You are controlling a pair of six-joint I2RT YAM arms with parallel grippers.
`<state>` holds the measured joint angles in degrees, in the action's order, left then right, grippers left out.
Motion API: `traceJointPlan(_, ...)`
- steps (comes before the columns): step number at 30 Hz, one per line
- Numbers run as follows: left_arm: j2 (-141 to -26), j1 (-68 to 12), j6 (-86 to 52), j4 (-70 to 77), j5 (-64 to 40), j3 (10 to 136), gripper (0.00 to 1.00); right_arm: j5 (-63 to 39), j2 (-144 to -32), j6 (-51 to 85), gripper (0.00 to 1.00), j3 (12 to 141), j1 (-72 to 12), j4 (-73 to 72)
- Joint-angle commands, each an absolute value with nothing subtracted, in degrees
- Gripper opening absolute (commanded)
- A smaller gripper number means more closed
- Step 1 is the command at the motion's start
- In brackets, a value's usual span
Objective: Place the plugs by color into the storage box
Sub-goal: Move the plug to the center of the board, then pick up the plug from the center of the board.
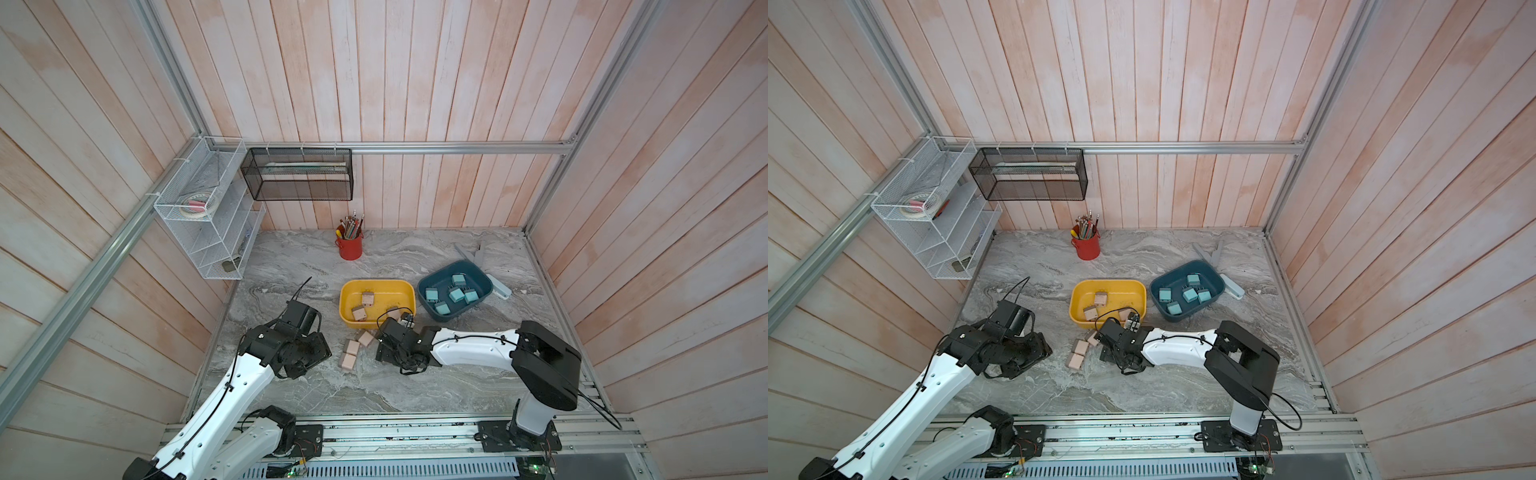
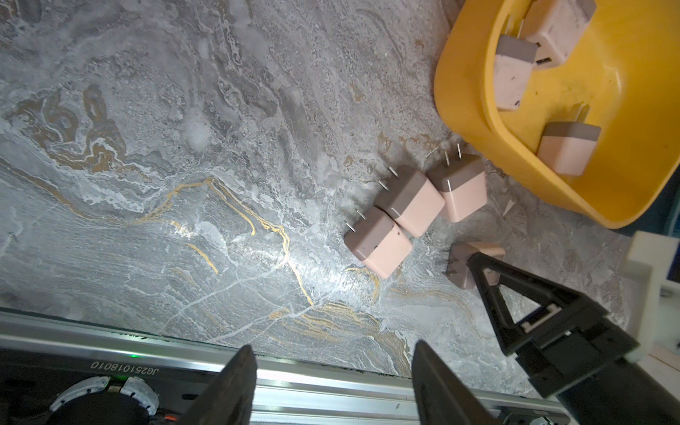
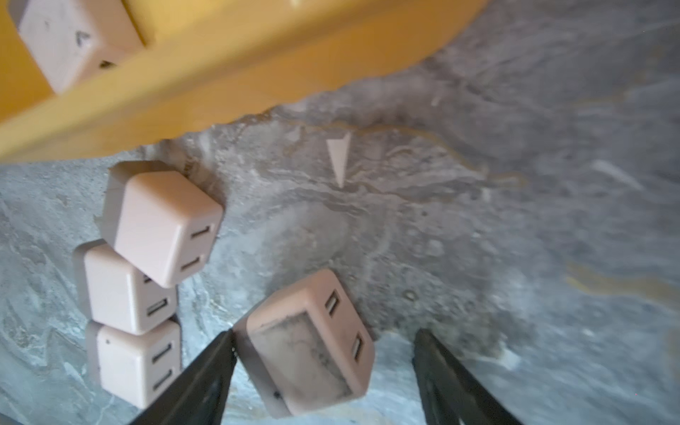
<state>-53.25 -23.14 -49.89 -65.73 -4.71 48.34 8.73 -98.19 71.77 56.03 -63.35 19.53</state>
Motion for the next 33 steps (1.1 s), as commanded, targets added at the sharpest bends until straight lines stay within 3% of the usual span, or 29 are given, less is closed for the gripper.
traceJointPlan(1, -53.17, -22.85, -48.90, -65.71, -5.80, 49.31, 0.69, 11.62, -95.48, 70.49, 0.79, 50.69, -63.17, 28.93)
traceJointPlan(9, -53.24, -22.84, -49.12, -65.13, -6.41, 49.23, 0.69, 13.39, -83.06, 71.69, 0.80, 44.51, -63.15, 31.87)
traceJointPlan(14, -53.66, -22.85, -49.13, -64.28, -6.99, 48.83, 0.69, 11.28, -79.35, 81.48, 0.80, 42.12, -63.18, 29.95)
traceJointPlan(25, -55.35, -22.85, -48.73, -61.42, -8.43, 47.38, 0.69, 11.06, -84.90, 116.72, 0.87, 46.63, -63.12, 30.17)
traceJointPlan(33, -56.02, -22.86, -48.01, -60.81, -8.75, 47.21, 0.69, 6.95, -87.29, 130.54, 0.82, 45.33, -62.19, 26.64)
